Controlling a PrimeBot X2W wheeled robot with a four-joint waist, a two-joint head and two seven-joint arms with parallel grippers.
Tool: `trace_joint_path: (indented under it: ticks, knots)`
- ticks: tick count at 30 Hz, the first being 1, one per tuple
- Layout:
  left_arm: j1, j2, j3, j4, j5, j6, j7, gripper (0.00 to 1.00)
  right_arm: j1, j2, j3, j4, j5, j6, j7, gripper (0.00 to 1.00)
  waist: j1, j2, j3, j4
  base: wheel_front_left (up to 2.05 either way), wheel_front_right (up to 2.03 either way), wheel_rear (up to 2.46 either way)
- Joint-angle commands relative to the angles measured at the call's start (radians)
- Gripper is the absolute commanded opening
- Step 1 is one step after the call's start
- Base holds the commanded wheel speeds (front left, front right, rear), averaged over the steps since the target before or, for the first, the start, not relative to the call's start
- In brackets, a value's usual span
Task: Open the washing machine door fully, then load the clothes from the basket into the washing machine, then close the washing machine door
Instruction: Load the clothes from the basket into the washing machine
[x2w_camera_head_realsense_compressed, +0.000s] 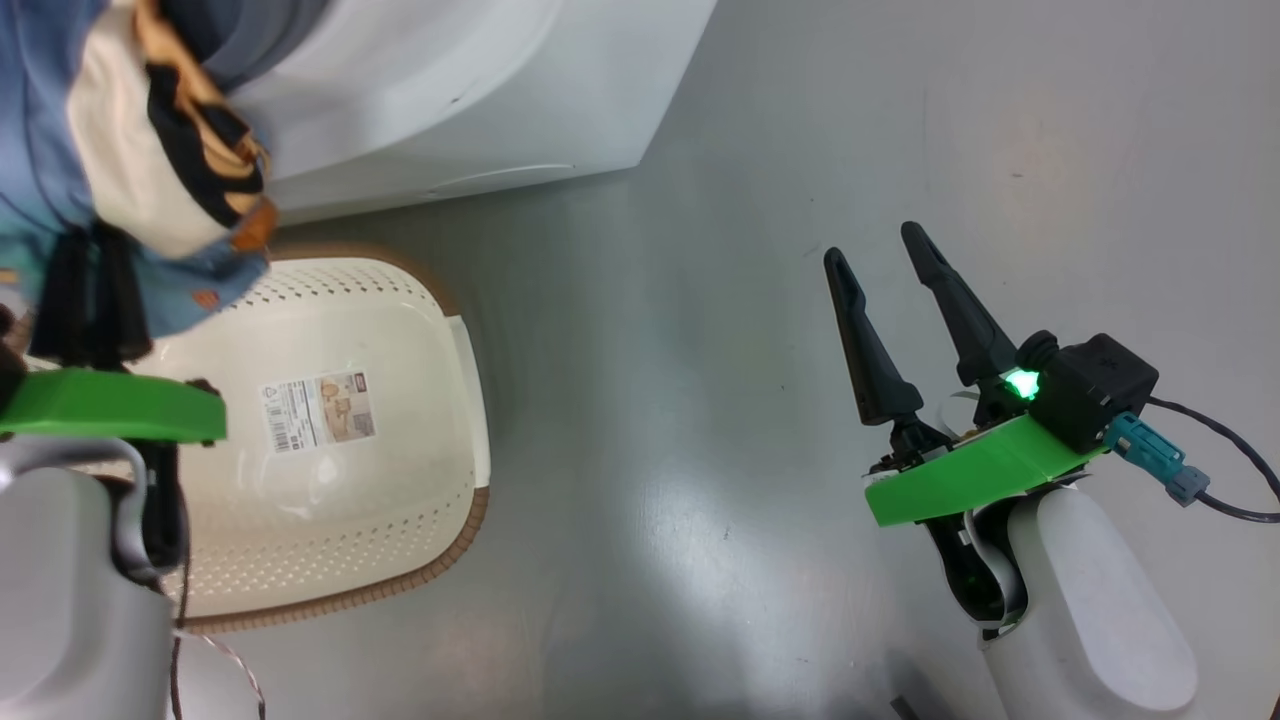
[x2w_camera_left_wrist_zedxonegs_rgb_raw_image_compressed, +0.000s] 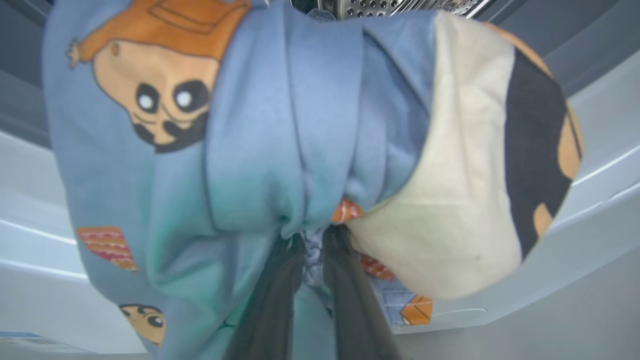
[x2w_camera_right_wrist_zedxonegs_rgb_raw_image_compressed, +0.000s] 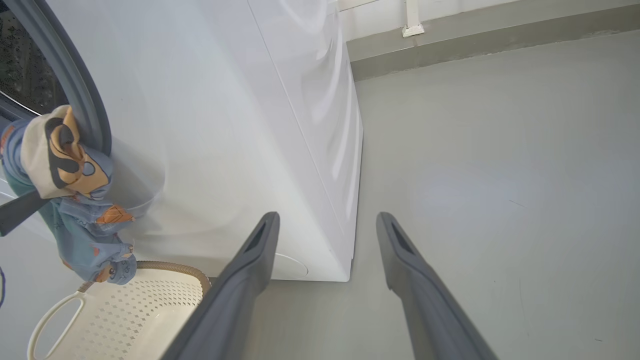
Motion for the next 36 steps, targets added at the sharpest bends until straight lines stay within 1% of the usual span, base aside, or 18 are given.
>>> trace_joint_path:
  ticks: [1,4,7,11,17,23,28,29,31,34,36]
  knots:
    - [0.026,0.048,0.034,-0.036,0.012,0.011,-0.009,0.0,0.04,0.011,0.024,-0.018,0.006,0.006,-0.005,1.0,0.0,0.0,-0.003,0.002,0.0,0.0,0.0]
    - [0.03,0.068,0.041,-0.123,0.032,0.038,-0.003,0.0,0.041,0.011,0.025,-0.018,0.009,0.006,-0.005,1.0,0.0,0.0,-0.006,0.004,0.0,0.0,0.0]
    - [0.023,0.083,0.041,-0.21,0.037,0.047,0.024,0.0,0.041,0.011,0.03,-0.02,0.013,0.006,-0.005,1.0,0.0,0.0,-0.008,0.005,0.0,0.0,0.0]
    - [-0.008,0.112,0.047,-0.289,0.033,0.047,0.075,0.0,0.036,0.011,0.034,-0.02,0.019,0.006,-0.005,1.0,0.0,0.0,-0.004,0.001,0.0,0.0,0.0]
    - [-0.099,0.146,0.041,-0.339,0.02,0.032,0.152,0.0,0.033,0.011,0.037,-0.022,0.032,0.006,-0.005,1.0,0.0,0.0,0.006,-0.012,0.0,0.0,0.0]
    - [-0.216,0.181,0.037,-0.305,-0.003,0.008,0.225,0.0,0.028,0.011,0.037,-0.028,0.042,0.006,-0.005,1.0,0.0,0.0,0.019,-0.027,0.0,0.0,0.0]
    - [-0.323,0.21,0.038,-0.23,-0.027,-0.014,0.28,0.0,0.02,0.011,0.04,-0.032,0.053,0.006,-0.005,1.0,0.0,0.0,0.04,-0.039,0.0,0.0,0.0]
    - [-0.367,0.219,0.038,-0.192,-0.037,-0.023,0.297,0.0,0.017,0.011,0.042,-0.033,0.058,0.006,-0.005,1.0,0.0,0.0,0.051,-0.044,0.0,0.0,0.0]
    - [-0.41,0.233,0.034,-0.155,-0.035,-0.031,0.305,0.0,0.014,0.011,0.044,-0.034,0.063,0.006,-0.005,1.0,0.0,0.0,0.062,-0.049,0.0,0.0,0.0]
    - [-0.473,0.229,0.033,-0.1,-0.054,-0.04,0.311,0.0,0.009,0.011,0.046,-0.035,0.069,0.006,-0.005,1.0,0.0,0.0,0.079,-0.055,0.0,0.0,0.0]
    - [-0.515,0.243,0.016,-0.07,-0.041,-0.049,0.312,0.0,0.006,0.011,0.047,-0.037,0.072,0.006,-0.005,1.0,0.0,0.0,0.092,-0.061,0.0,0.0,0.0]
